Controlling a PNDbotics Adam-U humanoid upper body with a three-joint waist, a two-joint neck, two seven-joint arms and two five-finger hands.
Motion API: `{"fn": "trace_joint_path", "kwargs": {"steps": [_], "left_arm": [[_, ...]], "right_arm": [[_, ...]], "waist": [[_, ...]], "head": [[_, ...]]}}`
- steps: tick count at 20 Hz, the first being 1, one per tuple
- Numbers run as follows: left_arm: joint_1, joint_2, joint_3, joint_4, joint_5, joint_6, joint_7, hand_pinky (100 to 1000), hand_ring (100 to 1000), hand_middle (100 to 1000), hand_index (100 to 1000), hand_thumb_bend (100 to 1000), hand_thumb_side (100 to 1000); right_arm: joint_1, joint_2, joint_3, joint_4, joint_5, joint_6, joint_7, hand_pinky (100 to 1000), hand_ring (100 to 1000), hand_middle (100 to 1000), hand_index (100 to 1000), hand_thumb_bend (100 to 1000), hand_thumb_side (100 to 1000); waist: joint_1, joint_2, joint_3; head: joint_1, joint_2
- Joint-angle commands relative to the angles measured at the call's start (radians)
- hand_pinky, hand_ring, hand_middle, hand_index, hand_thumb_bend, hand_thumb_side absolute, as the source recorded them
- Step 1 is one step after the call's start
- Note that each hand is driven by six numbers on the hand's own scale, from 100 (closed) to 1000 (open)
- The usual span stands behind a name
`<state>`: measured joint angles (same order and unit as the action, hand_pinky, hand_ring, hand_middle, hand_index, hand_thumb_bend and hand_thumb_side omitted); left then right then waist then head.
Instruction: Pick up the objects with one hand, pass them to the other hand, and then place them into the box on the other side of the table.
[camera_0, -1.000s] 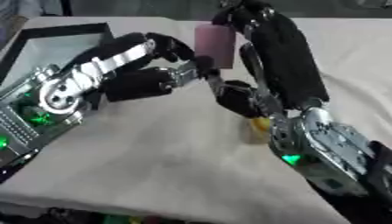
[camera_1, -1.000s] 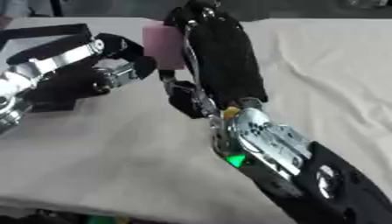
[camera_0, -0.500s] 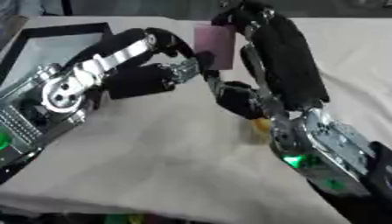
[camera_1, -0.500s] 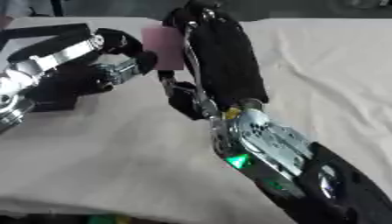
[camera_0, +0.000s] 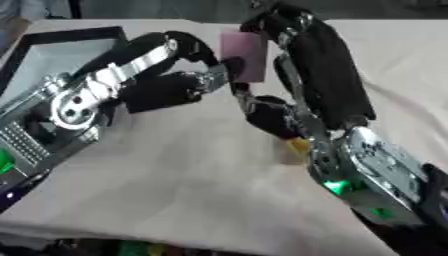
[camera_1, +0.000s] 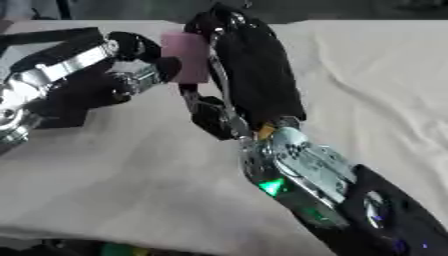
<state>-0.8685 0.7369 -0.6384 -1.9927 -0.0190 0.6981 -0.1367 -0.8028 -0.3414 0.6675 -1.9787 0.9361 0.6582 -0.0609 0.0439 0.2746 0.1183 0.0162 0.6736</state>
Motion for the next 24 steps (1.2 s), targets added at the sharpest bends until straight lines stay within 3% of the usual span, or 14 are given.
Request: {"fn": "trace_joint_path", "kwargs": {"steps": [1,13,24], "left_arm": [[-0.002,0.02,0.003,-0.007,-0.011,0.004,-0.004,1000,914,844,981,340,938],[0.015,0.035,-0.002,-0.007,-0.004,-0.021,0.0,1000,916,845,982,336,944],[0.007,0.023,0.009,-0.007,0.009,-0.019,0.022,1000,916,843,983,325,940]], "right_arm": [[-0.013,-0.01,-0.006,-0.021,0.001,0.002,-0.008,745,655,538,467,100,100],[0.004,-0.017,-0.016,-0.021,0.02,0.051,-0.031,739,652,536,462,100,100],[0.005,-0.013,-0.009,-0.021,-0.006,0.032,-0.059,737,651,537,461,100,100]], "waist": [[0.015,-0.003,0.003],[0.015,-0.006,0.008],[0.014,-0.003,0.007]], "head": [[0.002,-0.013],[0.005,-0.01],[0.01,-0.013]]}}
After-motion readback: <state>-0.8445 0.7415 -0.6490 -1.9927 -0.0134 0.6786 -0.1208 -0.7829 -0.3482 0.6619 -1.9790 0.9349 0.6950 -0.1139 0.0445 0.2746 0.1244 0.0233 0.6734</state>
